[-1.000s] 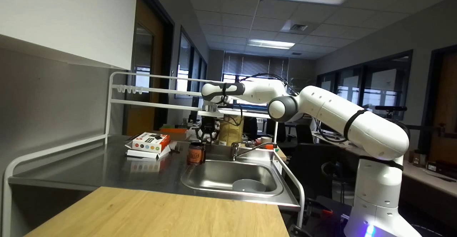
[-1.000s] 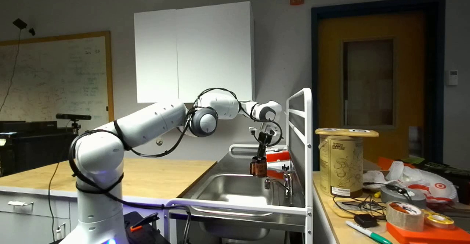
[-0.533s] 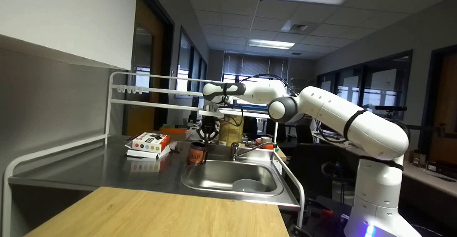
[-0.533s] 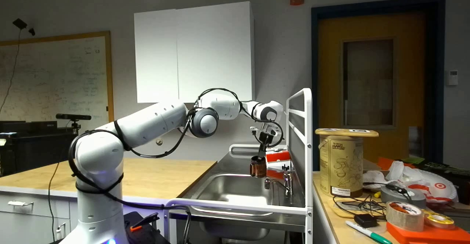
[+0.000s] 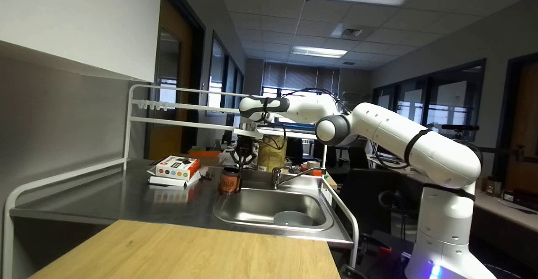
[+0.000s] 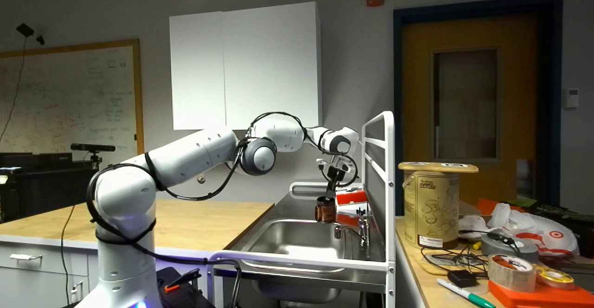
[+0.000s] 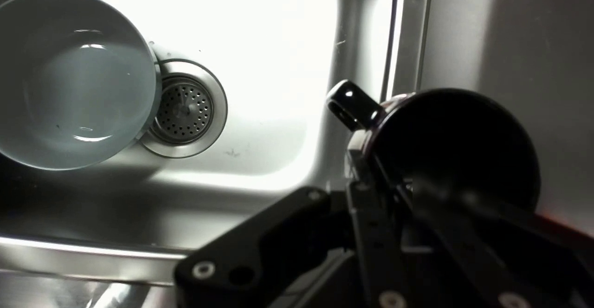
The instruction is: Put the marker inside the sink
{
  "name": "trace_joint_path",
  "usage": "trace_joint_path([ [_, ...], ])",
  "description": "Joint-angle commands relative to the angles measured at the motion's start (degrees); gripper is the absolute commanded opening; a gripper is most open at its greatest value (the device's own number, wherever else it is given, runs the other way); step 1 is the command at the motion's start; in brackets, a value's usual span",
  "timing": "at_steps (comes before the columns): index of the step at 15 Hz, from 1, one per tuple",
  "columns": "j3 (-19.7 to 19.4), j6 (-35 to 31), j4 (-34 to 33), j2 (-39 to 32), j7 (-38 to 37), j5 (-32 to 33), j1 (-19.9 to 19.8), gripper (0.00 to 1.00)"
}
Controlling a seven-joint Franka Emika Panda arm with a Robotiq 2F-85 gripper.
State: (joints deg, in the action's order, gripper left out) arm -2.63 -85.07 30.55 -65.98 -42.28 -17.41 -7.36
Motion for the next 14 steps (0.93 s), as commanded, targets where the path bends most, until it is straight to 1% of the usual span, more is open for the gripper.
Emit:
trace_joint_path([
  [1, 0.86, 2.59, -2.83, -0.28, -2.63, -0.94, -0.19, 0.06],
  [5, 0.03, 5.91, -1.76, 1.95, -5.53, -0.35, -0.29, 0.06],
  [12, -0.31, 9.01, -1.98, 7.26, -9.72, -0.38, -1.51, 0.05],
  [14, -0.66, 10.16, -1.33, 7.57, -10.76, -0.21, -1.99, 0.05],
])
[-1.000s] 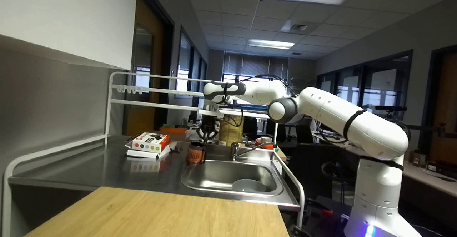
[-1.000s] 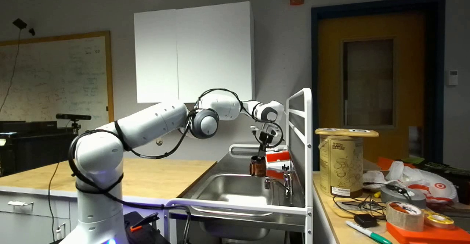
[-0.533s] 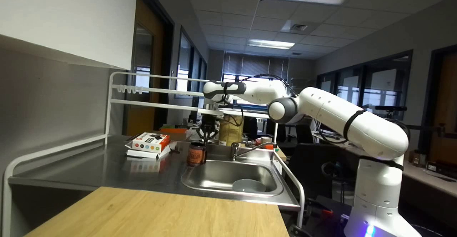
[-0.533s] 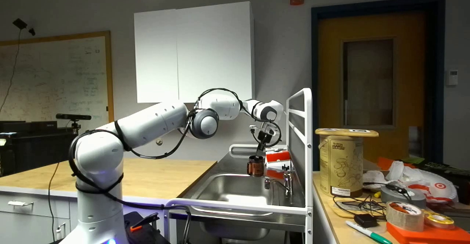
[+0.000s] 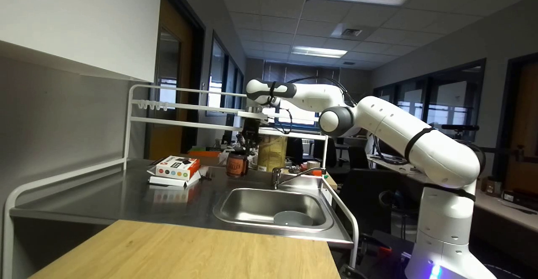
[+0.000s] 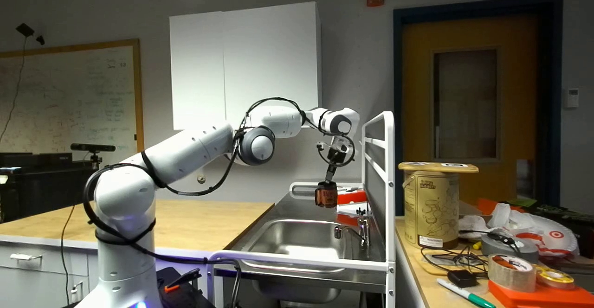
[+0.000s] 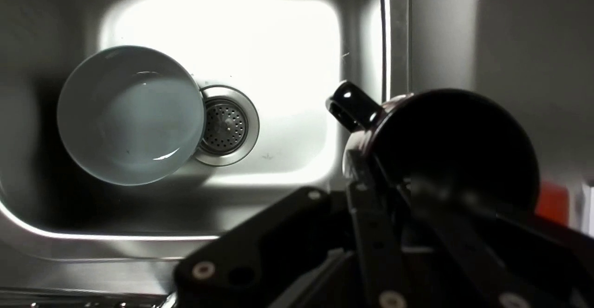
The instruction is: Put the marker inside the sink
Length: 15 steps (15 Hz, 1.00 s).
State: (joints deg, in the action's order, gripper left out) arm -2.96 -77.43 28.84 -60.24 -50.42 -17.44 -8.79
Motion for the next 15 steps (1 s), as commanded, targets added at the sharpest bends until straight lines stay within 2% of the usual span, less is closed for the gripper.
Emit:
trace_joint_path([
  [1, -0.54, 3.03, 0.71, 1.72, -3.14, -0.18, -0.74, 0.05],
  [7, -0.04, 3.65, 4.79, 0.42, -5.66, -1.65, -1.72, 0.05],
  [12, -0.91, -0.98, 10.43, 1.86, -5.12, -0.74, -0.12, 0.05],
  [15, -1.66, -5.98, 16.93, 3.60, -4.24, 0.02, 0.84, 0.05],
])
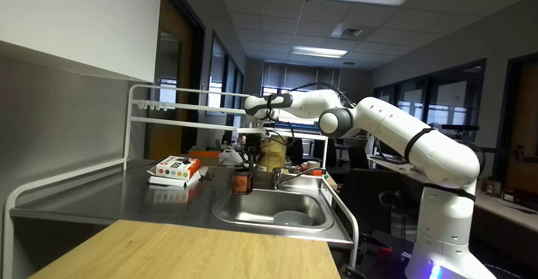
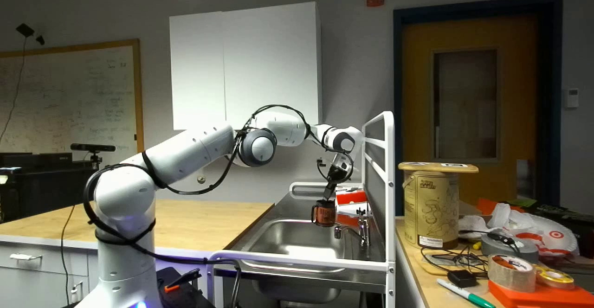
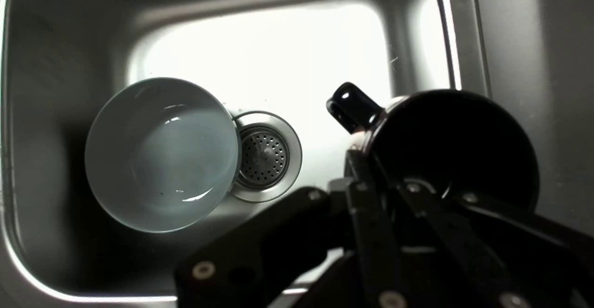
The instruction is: Put the marker inside the sink
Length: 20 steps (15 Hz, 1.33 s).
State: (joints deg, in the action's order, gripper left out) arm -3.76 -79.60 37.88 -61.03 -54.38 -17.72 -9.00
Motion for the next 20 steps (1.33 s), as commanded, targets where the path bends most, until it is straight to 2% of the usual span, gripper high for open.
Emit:
trace_joint_path([
  [1, -1.18, -6.46, 11.37, 5.41, 0.17, 0.24, 1.34, 0.05],
  [10, -2.56, -30.27, 36.83, 11.51, 1.10, -0.74, 3.33, 0.05],
  [14, -0.27, -41.58, 48.04, 15.53, 3.56, -3.05, 2.76, 0.05],
  [20, 2.96, -51.72, 65.98, 25.43, 12.63, -9.40, 2.94, 0.05],
])
